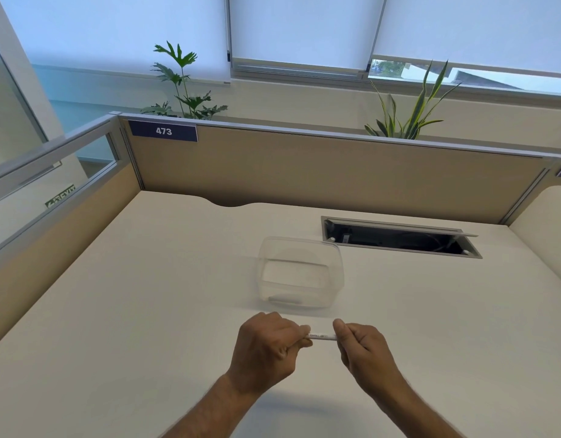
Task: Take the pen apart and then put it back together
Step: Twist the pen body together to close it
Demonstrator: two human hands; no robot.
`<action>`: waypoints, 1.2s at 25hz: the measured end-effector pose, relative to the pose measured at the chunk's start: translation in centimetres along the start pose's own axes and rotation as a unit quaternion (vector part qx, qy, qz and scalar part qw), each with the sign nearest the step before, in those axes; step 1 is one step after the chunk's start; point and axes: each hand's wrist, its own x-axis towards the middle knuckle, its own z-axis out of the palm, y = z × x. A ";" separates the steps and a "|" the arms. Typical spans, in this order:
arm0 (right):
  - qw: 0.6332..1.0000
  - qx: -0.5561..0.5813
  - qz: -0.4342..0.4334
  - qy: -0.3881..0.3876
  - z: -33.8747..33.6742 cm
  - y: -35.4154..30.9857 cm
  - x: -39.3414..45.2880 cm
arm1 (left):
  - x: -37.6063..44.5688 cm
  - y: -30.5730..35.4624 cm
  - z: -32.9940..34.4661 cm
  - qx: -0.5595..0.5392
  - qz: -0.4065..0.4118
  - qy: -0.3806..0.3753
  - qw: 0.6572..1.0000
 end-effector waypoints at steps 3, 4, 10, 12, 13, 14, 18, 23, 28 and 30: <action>0.993 0.116 0.036 -0.007 0.0 -0.6 -0.2 | 0.1 0.4 0.0 -0.023 -0.026 -0.006 0.999; 0.983 0.178 0.042 -0.005 0.0 -0.7 -0.2 | 0.3 0.6 -0.1 -0.034 -0.037 -0.009 0.999; 0.969 0.244 -0.018 -0.015 1.1 -0.8 -0.5 | 0.2 1.5 0.5 -0.104 -0.098 -0.039 0.989; 0.978 0.205 -0.047 0.018 1.4 -1.0 -0.3 | -0.2 1.5 1.2 -0.109 -0.112 -0.065 0.986; 0.981 0.183 -0.059 0.033 1.4 -1.1 -0.2 | -0.5 1.5 1.5 -0.102 -0.114 -0.076 0.985; 0.982 0.169 -0.067 0.045 1.3 -1.2 0.0 | -0.8 1.4 1.8 -0.091 -0.115 -0.085 0.986; 0.978 0.188 -0.061 0.071 0.8 -1.4 0.8 | -2.9 -1.5 2.9 -0.002 -0.170 -0.118 0.978; 0.961 0.270 0.007 0.056 0.6 -2.0 1.4 | -6.4 -5.4 4.4 0.143 -0.254 -0.275 0.916; 0.932 0.353 0.077 0.031 0.5 -3.3 1.7 | -8.4 -6.5 4.8 0.169 -0.247 -0.284 0.911; 0.926 0.369 0.083 0.026 0.4 -3.6 1.8 | -8.4 -6.6 5.0 0.170 -0.247 -0.283 0.911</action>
